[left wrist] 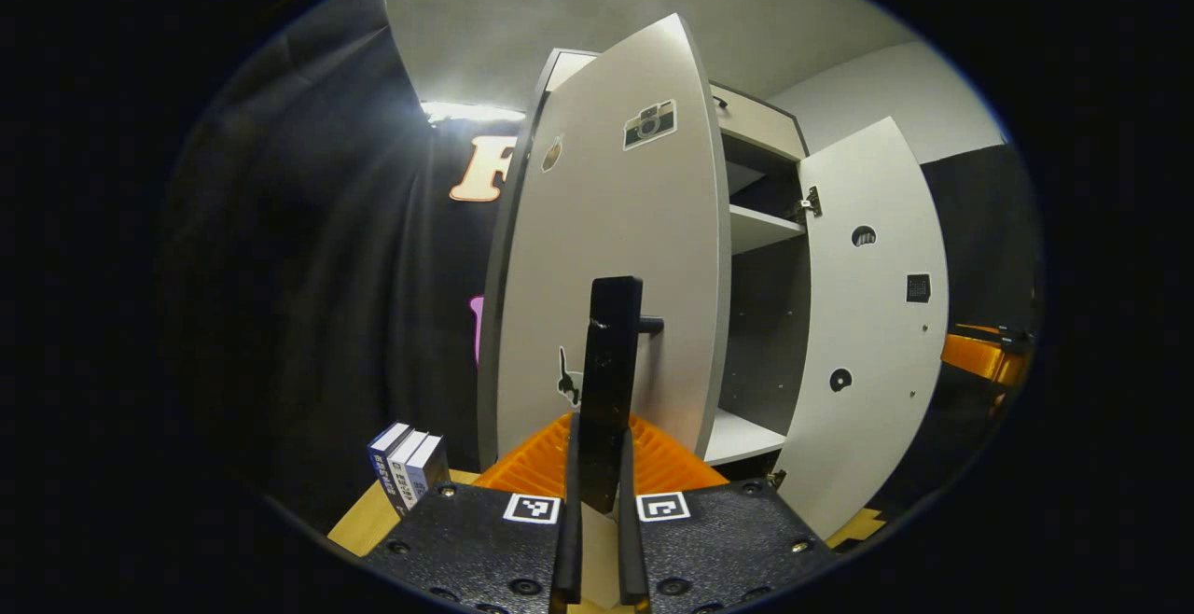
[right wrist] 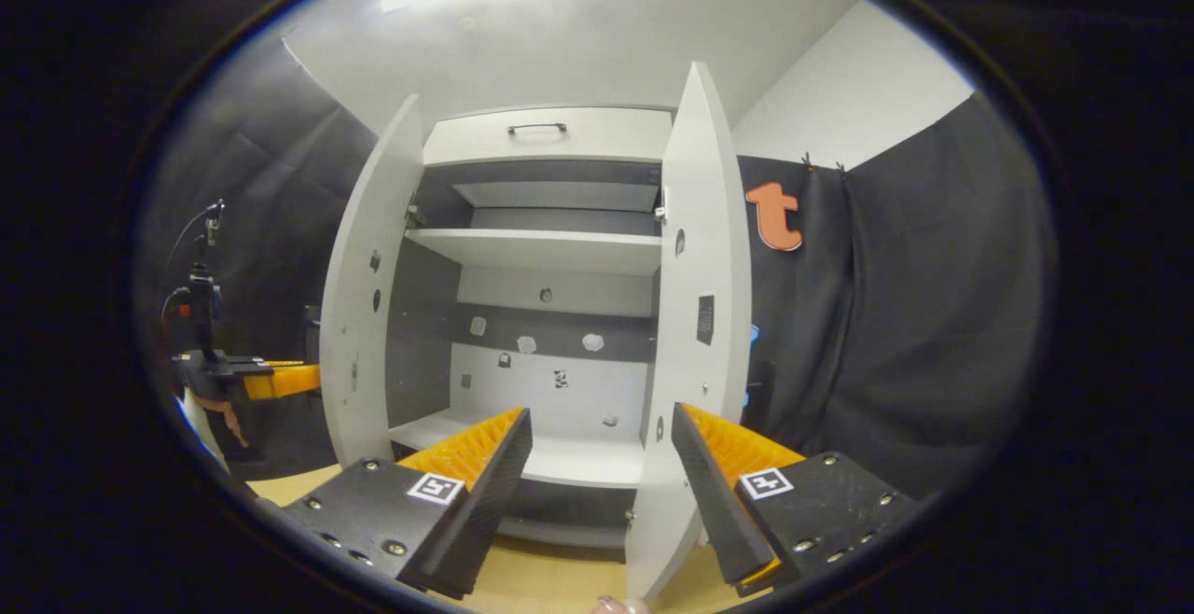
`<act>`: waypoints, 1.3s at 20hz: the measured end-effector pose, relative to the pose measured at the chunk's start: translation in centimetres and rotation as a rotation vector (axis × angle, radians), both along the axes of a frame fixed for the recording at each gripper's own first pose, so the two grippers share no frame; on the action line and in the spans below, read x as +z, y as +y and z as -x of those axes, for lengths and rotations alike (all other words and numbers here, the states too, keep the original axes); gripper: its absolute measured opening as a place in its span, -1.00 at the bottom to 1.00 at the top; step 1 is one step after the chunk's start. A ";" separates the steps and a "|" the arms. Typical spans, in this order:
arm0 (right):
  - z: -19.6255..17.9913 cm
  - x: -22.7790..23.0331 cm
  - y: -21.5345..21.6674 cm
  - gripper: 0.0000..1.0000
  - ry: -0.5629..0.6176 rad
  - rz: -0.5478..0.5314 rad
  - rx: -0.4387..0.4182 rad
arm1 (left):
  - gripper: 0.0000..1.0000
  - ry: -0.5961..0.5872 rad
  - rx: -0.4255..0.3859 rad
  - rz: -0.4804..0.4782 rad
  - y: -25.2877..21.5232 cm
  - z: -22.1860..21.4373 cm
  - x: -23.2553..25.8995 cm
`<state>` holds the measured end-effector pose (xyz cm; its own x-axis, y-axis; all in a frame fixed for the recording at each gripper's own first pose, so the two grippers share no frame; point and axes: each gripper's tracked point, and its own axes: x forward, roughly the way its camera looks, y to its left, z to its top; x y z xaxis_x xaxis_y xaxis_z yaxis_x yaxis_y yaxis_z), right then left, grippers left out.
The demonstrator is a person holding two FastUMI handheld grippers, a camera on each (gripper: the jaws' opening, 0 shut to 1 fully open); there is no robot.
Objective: Open the right door of the double-door shoe cabinet with the right hand, and open the left door with the left hand.
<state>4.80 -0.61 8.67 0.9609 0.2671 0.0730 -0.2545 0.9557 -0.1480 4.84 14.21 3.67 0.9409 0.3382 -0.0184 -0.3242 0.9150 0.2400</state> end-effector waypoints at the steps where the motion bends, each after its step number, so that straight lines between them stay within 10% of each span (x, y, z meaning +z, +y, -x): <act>1: -0.1 -0.1 0.2 0.77 0.002 0.000 0.001 | -0.69 -0.002 0.007 -0.004 0.2 0.1 0.1; 11: -0.8 -0.7 3.0 0.77 0.023 -0.019 0.026 | -0.91 -0.001 0.158 -0.101 5.0 2.8 1.3; 26: -0.5 -0.5 5.0 0.77 0.027 0.000 0.012 | -0.98 -0.011 0.092 -0.077 4.8 2.5 1.6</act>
<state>5.35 4.39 8.17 0.9593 0.2785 0.0469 -0.2697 0.9526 -0.1409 2.37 19.00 5.25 0.9059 0.4230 0.0213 -0.4089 0.8604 0.3041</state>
